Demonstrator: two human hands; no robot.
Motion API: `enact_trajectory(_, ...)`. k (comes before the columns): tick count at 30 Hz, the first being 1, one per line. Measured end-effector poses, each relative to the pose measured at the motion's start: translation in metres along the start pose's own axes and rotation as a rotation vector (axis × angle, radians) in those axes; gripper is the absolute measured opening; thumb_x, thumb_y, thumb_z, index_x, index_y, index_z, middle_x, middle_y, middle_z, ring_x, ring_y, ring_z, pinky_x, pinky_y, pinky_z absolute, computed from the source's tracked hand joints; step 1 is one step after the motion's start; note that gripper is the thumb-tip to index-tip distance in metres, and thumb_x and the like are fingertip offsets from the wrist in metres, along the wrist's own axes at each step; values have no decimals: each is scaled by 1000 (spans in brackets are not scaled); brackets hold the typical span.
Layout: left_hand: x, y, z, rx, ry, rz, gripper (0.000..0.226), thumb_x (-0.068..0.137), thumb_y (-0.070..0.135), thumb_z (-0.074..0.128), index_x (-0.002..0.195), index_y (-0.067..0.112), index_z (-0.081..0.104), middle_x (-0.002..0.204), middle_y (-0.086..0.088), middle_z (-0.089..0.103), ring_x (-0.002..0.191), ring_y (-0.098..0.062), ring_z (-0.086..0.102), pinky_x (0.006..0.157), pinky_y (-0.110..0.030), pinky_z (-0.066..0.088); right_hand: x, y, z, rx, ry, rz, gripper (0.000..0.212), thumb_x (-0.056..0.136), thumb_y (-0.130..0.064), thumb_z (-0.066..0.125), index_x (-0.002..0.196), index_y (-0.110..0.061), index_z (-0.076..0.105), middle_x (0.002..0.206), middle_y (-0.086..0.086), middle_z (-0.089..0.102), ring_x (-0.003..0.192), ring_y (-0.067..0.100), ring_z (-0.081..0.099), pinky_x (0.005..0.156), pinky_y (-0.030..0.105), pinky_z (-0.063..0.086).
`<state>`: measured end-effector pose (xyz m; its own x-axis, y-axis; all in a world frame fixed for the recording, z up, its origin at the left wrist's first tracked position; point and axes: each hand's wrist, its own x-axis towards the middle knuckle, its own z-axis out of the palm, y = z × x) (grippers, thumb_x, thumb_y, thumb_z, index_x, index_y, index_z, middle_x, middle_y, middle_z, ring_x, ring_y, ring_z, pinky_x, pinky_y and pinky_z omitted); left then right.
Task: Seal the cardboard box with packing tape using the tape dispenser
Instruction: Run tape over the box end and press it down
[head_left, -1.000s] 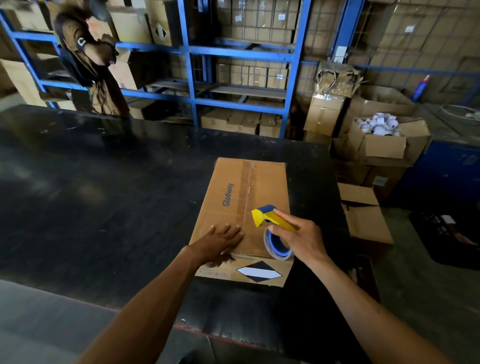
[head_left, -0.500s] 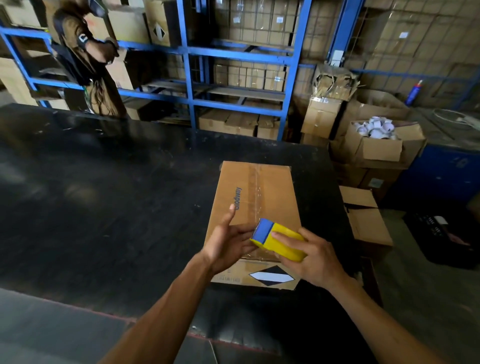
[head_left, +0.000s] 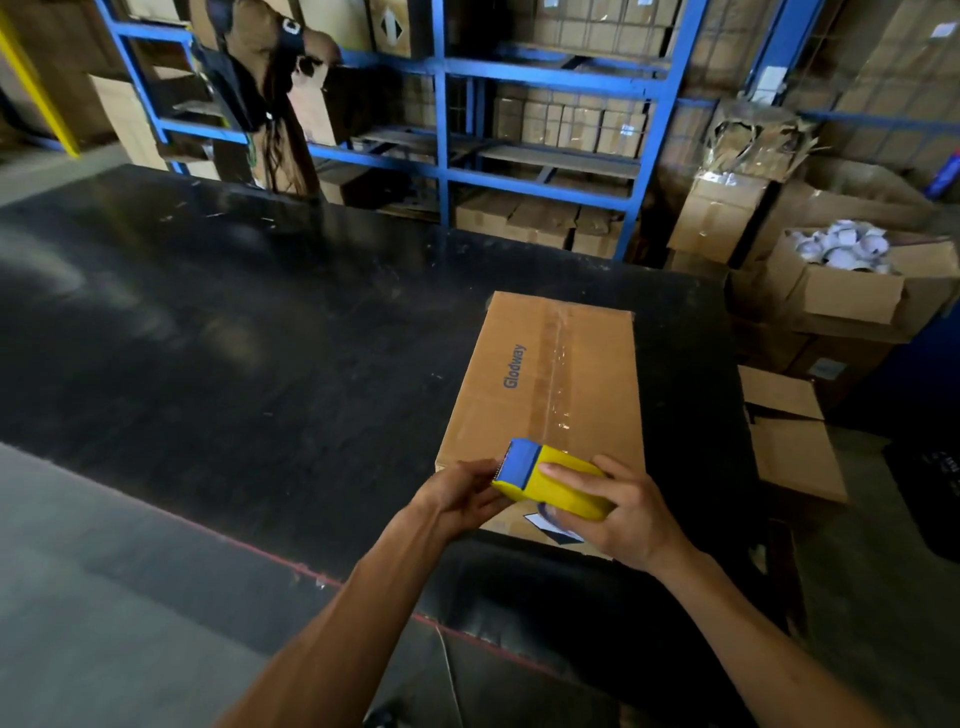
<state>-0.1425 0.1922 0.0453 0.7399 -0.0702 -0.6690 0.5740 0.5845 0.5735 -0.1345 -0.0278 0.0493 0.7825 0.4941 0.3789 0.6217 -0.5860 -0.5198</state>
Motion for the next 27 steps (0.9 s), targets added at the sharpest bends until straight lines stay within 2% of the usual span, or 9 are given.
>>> enact_trajectory(3, 8, -6, -8, 86, 198, 120, 9, 89, -7, 58, 92, -5, 67, 62, -13, 69, 43, -19, 65, 48, -32, 59, 0, -5, -2, -70, -144, -5, 55, 76, -59, 71, 126, -62, 50, 86, -9, 44, 69, 9, 50, 59, 20, 44)
enact_trajectory(6, 15, 2, -22, 85, 322, 249, 11, 90, -3, 61, 84, -9, 69, 68, -16, 70, 39, -14, 61, 41, -23, 53, -3, 5, -21, -177, -143, 5, 52, 74, -63, 68, 124, -58, 56, 82, -7, 42, 61, 10, 43, 56, 17, 37)
enact_trajectory(9, 16, 6, -26, 166, 367, 435, 13, 91, 1, 63, 88, -8, 72, 71, -11, 75, 55, -12, 70, 50, -21, 56, -7, 17, -46, -250, -177, 8, 51, 74, -63, 63, 123, -55, 57, 82, -1, 51, 55, 16, 47, 50, 21, 45)
enact_trajectory(11, 21, -5, -22, 307, 442, 566, 12, 92, 11, 66, 94, 4, 76, 79, -3, 76, 66, -7, 70, 58, -16, 54, -6, 17, -49, -296, -220, -6, 49, 74, -62, 60, 122, -53, 60, 81, 2, 54, 52, 20, 49, 46, 26, 49)
enact_trajectory(13, 27, -19, -29, 378, 515, 635, 14, 90, 24, 70, 97, 17, 79, 97, 6, 75, 92, -7, 70, 77, -20, 54, -4, 13, -38, -318, -230, -3, 47, 72, -60, 60, 118, -52, 64, 79, 1, 54, 50, 22, 50, 44, 28, 49)
enact_trajectory(15, 30, -24, -47, 387, 590, 641, 15, 85, 33, 72, 94, 24, 80, 103, 10, 75, 102, -8, 69, 90, -30, 55, 0, 6, -25, -325, -245, -30, 46, 72, -60, 60, 117, -51, 65, 78, 0, 53, 51, 22, 52, 43, 27, 49)
enact_trajectory(18, 26, -20, -65, 440, 658, 657, 11, 89, 23, 70, 92, 23, 80, 91, 1, 76, 85, -11, 71, 78, -26, 55, 7, -2, -10, -371, -300, -44, 45, 73, -62, 57, 115, -50, 66, 78, -1, 53, 52, 22, 55, 44, 24, 45)
enact_trajectory(23, 40, -17, -58, 465, 687, 659, 13, 90, 23, 68, 96, 21, 79, 96, -1, 73, 88, -13, 69, 77, -23, 50, 13, -3, -2, -418, -359, 15, 49, 67, -55, 70, 115, -50, 66, 79, -1, 51, 55, 23, 56, 46, 28, 51)
enact_trajectory(27, 44, -21, -61, 450, 693, 667, 13, 90, 18, 68, 96, 18, 79, 94, -2, 74, 87, -15, 69, 70, -16, 46, 16, -2, 1, -465, -365, 38, 49, 70, -62, 51, 116, -51, 64, 81, 2, 55, 56, 25, 57, 48, 32, 54)
